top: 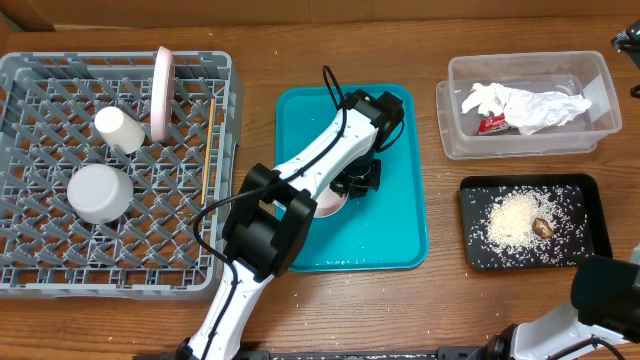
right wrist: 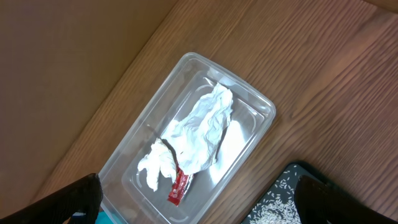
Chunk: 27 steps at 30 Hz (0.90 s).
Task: Sort waste into correct bins and load items into the dishwasher
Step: 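Reach the left gripper to the bowl on the teal tray and grasp it, then carry the bowl to the dish rack and lower it in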
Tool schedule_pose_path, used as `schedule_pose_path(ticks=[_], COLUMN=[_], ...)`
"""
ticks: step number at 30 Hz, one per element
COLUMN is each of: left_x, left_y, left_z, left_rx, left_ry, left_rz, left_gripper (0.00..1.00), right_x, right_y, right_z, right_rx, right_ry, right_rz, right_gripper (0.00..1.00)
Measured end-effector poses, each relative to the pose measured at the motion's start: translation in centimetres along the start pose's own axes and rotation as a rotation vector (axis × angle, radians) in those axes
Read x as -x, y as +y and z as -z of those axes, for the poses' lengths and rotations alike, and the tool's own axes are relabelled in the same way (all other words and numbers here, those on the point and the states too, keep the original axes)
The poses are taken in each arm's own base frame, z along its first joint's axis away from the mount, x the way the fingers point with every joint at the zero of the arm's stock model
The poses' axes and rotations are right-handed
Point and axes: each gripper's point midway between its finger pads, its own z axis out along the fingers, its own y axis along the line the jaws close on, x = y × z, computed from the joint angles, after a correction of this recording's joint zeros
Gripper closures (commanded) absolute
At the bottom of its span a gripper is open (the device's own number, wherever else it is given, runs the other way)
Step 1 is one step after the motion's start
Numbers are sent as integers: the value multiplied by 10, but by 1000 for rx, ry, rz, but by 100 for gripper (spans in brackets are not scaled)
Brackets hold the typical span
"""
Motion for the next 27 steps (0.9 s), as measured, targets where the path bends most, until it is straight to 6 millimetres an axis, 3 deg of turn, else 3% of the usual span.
schedule_pose_path(ticks=[7, 11, 14, 20, 24, 27], left_x=[-1, 4, 17, 39, 47, 63], left_y=[1, -3, -8, -3, 21, 59], left_z=[3, 25, 58, 150, 208, 252], left_rx=[4, -14, -47, -109, -162, -220], left_ry=[5, -26, -104, -329, -470, -608], left_rz=[4, 4, 3, -11, 10, 63], left_gripper=[96, 96, 96, 96, 96, 96], right_x=[0, 0, 0, 0, 0, 0], right_y=[0, 0, 0, 0, 0, 0], right_z=[0, 0, 0, 0, 0, 0], right_rx=[0, 0, 0, 0, 0, 0], right_ry=[-1, 0, 0, -1, 0, 0], right_rz=[0, 0, 0, 0, 0, 0], right_gripper=[0, 0, 0, 0, 0, 0])
